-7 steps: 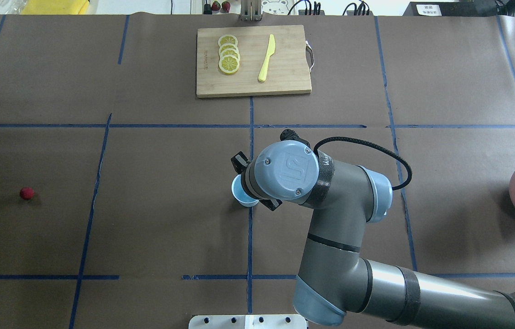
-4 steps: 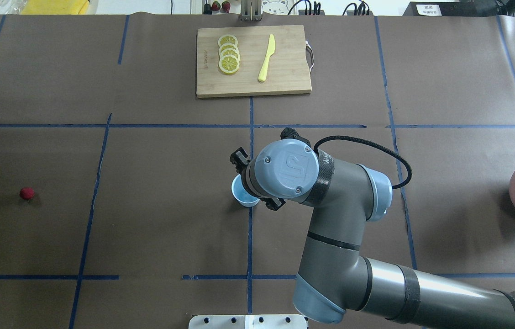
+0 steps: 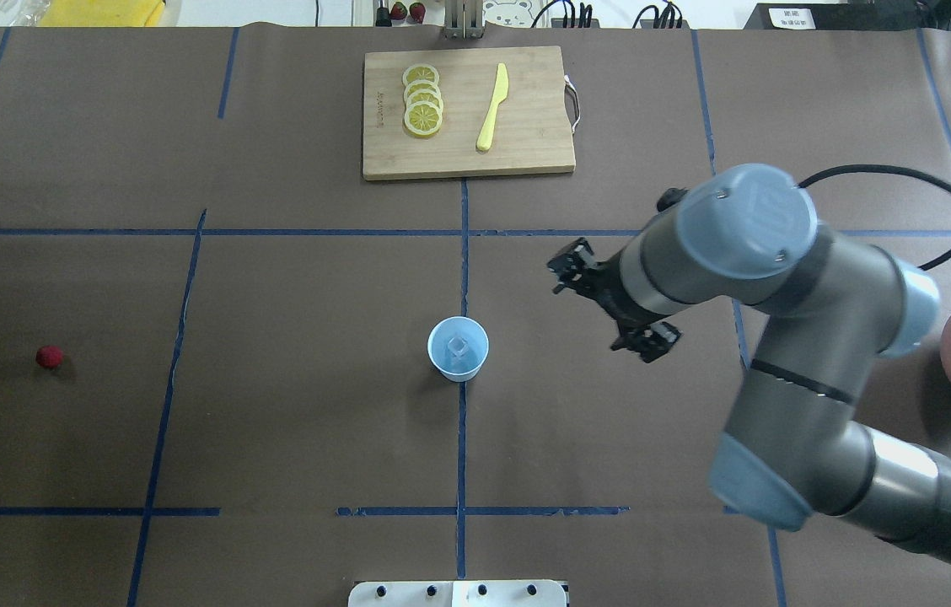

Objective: Put ice and strawberries in cup
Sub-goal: 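Release the ice cube into the cup and withdraw the right gripper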

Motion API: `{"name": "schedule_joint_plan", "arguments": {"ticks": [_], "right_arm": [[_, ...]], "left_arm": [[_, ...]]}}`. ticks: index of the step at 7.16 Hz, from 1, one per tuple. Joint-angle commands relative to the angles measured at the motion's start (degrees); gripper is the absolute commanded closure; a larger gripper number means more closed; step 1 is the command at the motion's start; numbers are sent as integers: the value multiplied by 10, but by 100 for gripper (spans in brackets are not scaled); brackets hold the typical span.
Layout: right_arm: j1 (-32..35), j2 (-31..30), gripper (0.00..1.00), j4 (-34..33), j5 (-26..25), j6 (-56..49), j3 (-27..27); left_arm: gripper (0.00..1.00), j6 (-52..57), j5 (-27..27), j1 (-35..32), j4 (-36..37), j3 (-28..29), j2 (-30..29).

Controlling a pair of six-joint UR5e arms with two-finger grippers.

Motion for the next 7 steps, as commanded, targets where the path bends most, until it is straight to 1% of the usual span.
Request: {"name": "schedule_joint_plan", "arguments": {"ticks": [1, 2, 3, 4, 5, 6, 7], "right_arm": [[110, -163, 0, 1, 105, -256, 59], [160, -214, 0, 0, 124, -362, 57], [218, -247, 0, -2, 139, -469, 53], [284, -270, 0, -3, 191, -550, 40], [341, -303, 0, -2, 220, -666, 21], [395, -325, 0, -8, 220, -786, 3], [437, -341, 0, -9, 223, -875, -15]], "left_arm": [[0, -114, 44, 71, -77, 1, 1], [0, -160, 65, 92, -106, 2, 1], [0, -203, 71, 115, -125, 3, 1], [0, -240, 99, 144, -147, 5, -3], [0, -303, 118, 188, -182, 7, -5], [0, -366, 139, 221, -216, 17, -7], [0, -397, 139, 233, -259, 58, -31]]}}
